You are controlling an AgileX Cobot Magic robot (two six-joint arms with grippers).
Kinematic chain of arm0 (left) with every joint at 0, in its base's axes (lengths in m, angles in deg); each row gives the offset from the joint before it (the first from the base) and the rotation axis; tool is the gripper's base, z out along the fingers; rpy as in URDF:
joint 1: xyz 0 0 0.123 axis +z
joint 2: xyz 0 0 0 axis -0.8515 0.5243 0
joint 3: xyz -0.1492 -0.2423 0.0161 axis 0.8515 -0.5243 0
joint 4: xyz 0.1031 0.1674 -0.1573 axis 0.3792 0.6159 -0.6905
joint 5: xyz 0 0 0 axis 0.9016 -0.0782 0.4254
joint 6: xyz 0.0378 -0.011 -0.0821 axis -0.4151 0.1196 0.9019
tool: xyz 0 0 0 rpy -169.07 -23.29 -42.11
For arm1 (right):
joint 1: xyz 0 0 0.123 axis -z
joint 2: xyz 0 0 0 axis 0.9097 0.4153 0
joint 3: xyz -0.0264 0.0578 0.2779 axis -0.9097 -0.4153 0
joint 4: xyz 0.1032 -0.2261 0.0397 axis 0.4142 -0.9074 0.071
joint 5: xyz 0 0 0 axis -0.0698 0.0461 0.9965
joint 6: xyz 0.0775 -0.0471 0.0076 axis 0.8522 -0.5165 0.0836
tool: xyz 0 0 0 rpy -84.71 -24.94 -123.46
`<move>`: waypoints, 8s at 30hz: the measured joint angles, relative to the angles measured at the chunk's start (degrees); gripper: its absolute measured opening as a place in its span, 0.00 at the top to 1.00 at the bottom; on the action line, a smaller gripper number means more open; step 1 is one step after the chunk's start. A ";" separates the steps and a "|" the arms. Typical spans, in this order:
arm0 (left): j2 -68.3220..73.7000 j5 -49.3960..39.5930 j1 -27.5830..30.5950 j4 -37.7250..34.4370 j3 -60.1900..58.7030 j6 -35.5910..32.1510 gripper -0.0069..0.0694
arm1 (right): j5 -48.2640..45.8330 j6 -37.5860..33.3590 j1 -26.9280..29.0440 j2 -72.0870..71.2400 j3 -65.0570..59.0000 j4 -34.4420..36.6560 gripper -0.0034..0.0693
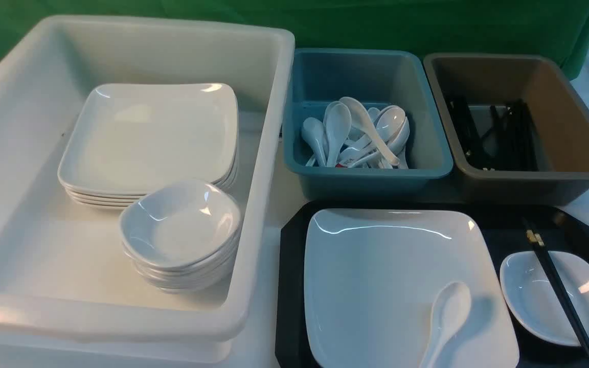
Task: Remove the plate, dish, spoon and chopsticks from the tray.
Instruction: Use the right arm to grab a pair of chopsticks from the plate, then use the right arm to put the chopsticks into the small storage box on the right, then use the right arm to grab a small plate from the dinner plate
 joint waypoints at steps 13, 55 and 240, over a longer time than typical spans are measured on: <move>0.00 0.00 0.00 0.00 0.00 0.00 0.90 | 0.00 0.00 0.00 0.00 0.00 0.00 0.62; 32.28 -22.27 -15.93 -17.22 38.13 -3.66 0.90 | 0.00 0.03 0.00 0.00 0.00 0.00 0.62; 23.23 -16.36 -31.82 -23.15 39.52 -25.88 0.90 | -26.55 -29.94 -17.90 94.42 44.68 -25.73 0.53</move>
